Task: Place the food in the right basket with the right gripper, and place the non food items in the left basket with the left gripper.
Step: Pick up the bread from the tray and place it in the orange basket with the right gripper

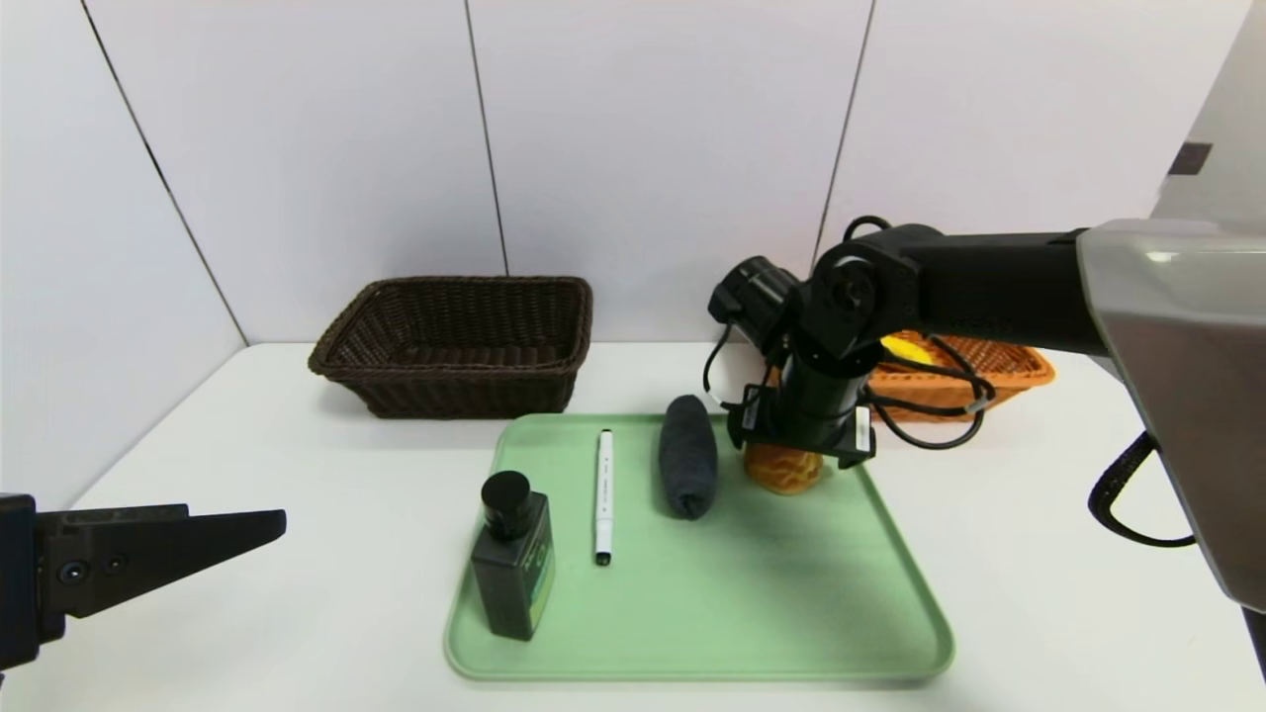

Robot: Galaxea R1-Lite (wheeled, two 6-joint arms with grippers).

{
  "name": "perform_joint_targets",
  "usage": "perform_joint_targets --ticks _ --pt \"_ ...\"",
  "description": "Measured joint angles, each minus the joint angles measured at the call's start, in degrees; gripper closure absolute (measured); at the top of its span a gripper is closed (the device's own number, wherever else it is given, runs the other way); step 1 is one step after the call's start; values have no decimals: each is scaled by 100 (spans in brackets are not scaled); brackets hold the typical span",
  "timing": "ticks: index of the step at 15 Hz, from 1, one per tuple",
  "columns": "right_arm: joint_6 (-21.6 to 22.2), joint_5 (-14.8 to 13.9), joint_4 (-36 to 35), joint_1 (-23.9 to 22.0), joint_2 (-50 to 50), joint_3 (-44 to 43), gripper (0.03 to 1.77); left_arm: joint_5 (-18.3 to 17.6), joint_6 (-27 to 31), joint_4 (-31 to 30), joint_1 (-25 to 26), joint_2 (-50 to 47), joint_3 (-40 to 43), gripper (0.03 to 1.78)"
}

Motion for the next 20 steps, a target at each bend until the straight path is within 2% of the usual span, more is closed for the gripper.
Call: perform_joint_targets --ticks 10,13,15,18,20 --pt "55 17 -24 1 52 0 10 0 -2 -6 2 -22 26 12" --pt "60 11 -17 0 48 0 59 0 -2 5 2 -52 26 12" --pt "66 20 -16 6 41 0 81 0 0 10 2 -80 37 12" --pt "60 35 -9 33 -30 0 100 0 0 11 2 -107 56 12" --pt "68 77 9 224 -267 2 100 0 -2 10 2 -118 56 12"
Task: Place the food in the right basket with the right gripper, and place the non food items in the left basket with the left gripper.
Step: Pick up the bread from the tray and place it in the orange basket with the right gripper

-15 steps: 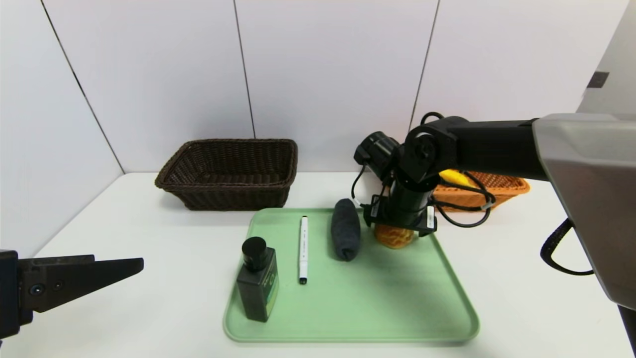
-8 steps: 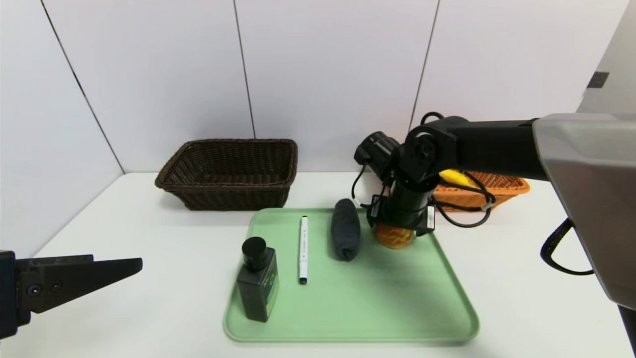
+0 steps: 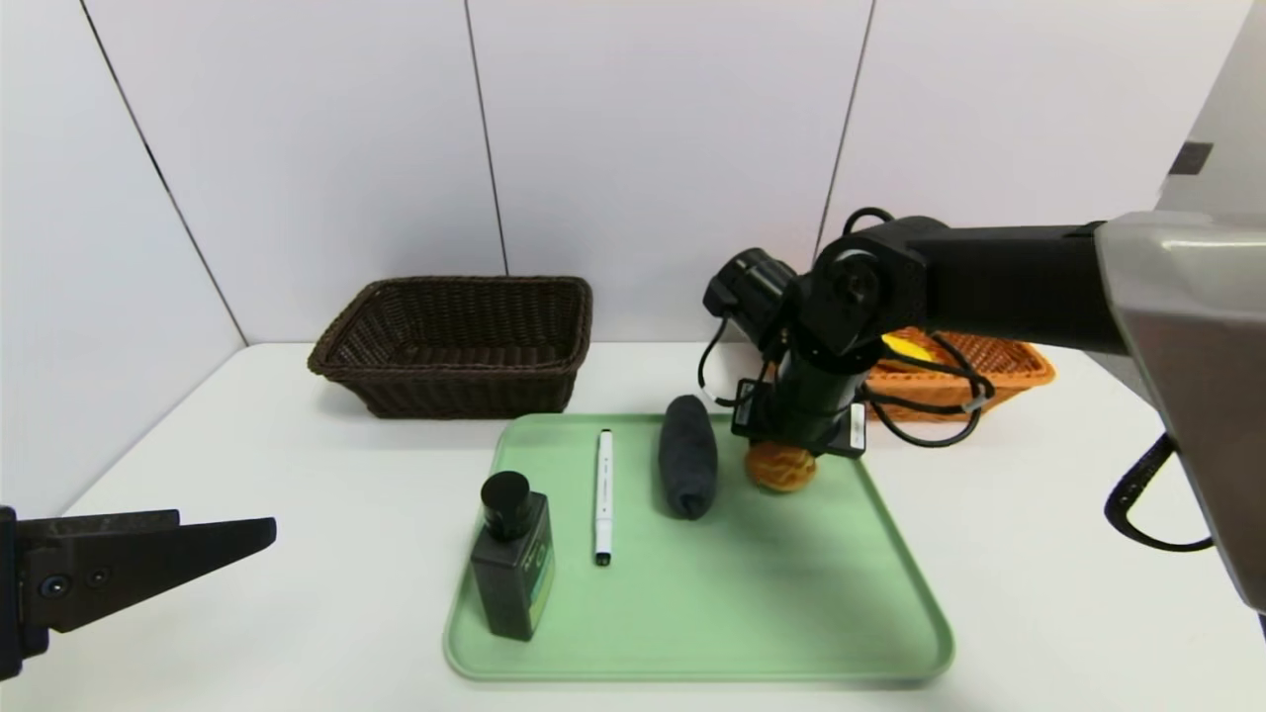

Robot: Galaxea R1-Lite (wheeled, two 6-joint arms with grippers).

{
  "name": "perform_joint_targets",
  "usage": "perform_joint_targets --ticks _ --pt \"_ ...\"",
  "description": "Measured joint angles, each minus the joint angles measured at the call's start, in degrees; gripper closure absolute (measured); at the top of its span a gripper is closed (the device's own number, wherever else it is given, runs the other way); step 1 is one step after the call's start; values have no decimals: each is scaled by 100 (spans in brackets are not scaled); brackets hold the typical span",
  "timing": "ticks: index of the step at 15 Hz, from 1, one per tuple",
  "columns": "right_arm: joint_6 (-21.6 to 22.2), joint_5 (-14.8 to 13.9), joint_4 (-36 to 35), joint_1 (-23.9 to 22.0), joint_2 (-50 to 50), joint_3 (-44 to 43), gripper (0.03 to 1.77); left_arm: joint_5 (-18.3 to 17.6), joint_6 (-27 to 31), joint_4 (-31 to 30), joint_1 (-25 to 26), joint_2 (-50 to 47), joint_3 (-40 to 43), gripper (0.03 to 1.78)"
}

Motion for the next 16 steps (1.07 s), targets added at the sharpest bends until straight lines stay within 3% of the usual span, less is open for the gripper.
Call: perform_joint_targets --ticks 4,7,11,16 --pt "-57 56 -121 586 -872 6 100 0 2 -7 -2 38 -44 12" --pt "-408 -41 -898 545 -1488 6 100 -6 5 -7 -2 94 -52 12" --pt "-946 -107 -1764 -467 -1866 6 100 -11 11 -5 -10 146 -61 12" --pt "-998 34 -2083 -2128 -1280 30 100 -15 11 -7 -13 223 -59 12"
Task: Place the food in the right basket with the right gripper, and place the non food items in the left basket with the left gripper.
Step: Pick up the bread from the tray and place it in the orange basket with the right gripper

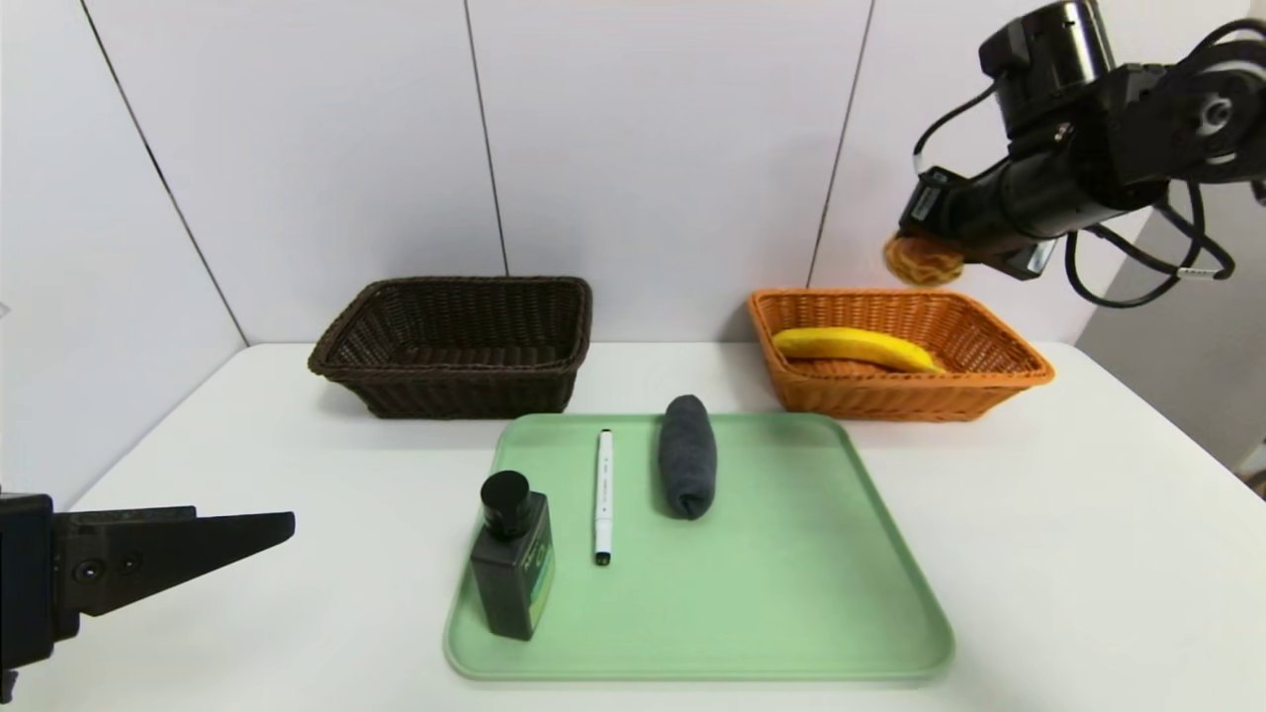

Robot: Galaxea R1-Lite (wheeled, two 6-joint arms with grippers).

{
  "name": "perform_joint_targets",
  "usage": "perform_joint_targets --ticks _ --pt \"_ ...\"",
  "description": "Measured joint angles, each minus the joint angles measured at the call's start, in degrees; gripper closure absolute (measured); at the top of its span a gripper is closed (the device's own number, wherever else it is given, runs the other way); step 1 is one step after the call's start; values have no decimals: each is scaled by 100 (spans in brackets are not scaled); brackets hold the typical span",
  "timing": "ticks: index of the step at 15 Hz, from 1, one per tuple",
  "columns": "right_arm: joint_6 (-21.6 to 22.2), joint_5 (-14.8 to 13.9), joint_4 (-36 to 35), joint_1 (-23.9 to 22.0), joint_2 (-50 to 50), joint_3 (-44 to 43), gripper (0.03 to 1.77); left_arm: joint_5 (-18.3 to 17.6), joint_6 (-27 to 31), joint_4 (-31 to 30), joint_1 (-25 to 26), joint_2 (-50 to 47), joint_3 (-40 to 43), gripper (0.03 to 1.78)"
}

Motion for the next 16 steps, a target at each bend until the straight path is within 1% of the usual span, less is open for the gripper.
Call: perform_joint_targets --ticks 3,8,9,11,13,16 --pt "-7 29 -467 -341 618 0 100 0 0 0 -2 46 4 12" --pt "0 30 -538 -479 1320 -5 100 0 -6 5 2 63 26 12" --pt "-10 38 -529 -483 1398 -5 95 0 -9 7 2 63 30 12" --pt "-11 44 -539 -488 1490 -7 75 -2 -9 7 2 63 35 12" --pt "-5 35 -539 -485 1531 -7 60 -2 -11 7 2 68 37 12" --pt "6 22 -533 -496 1545 -7 43 -2 -9 7 2 68 35 12"
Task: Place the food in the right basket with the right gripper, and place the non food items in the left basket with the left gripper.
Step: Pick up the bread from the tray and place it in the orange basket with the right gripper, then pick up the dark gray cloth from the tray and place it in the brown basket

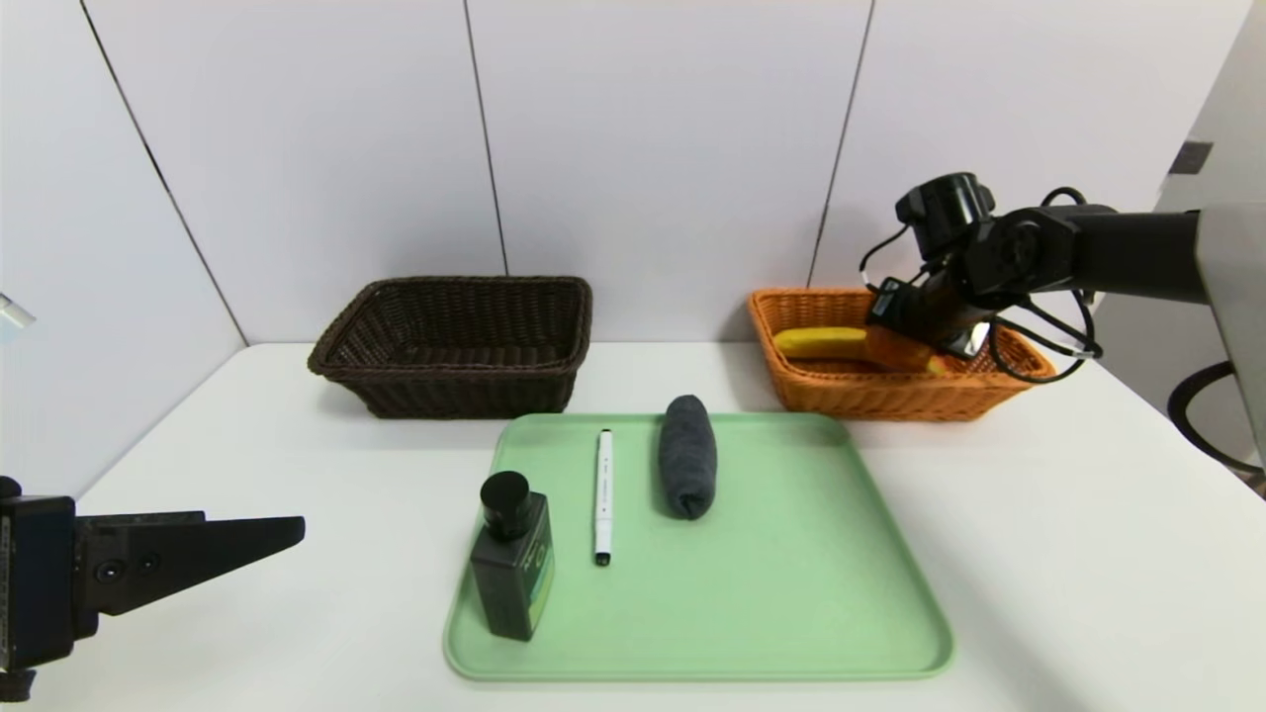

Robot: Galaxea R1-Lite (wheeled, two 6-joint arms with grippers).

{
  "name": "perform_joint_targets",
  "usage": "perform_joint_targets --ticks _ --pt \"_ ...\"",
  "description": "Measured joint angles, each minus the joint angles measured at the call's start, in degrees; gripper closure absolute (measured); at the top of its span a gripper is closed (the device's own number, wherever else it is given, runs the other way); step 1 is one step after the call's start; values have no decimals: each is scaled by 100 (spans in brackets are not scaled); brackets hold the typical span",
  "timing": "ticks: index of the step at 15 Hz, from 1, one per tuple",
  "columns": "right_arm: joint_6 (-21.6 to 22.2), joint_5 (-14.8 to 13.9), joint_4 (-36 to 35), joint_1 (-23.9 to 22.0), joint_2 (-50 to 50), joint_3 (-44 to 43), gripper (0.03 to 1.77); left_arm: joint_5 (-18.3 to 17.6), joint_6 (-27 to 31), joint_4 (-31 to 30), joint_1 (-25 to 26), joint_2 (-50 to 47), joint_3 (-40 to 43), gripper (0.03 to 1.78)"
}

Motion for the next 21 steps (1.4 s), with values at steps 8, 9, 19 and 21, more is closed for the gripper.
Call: perform_joint_targets --ticks 8,9,19,21 --pt "5 -15 15 44 -133 7 21 0 0 6 0 -13 0 12" --pt "15 2 15 133 -271 7 20 0 -2 17 0 -22 4 12" --pt "383 794 1797 2695 -1696 2 12 -2 6 44 -66 -51 32 12" --pt "658 1133 2304 2975 -1670 0 11 -2 6 91 -68 -90 43 12"
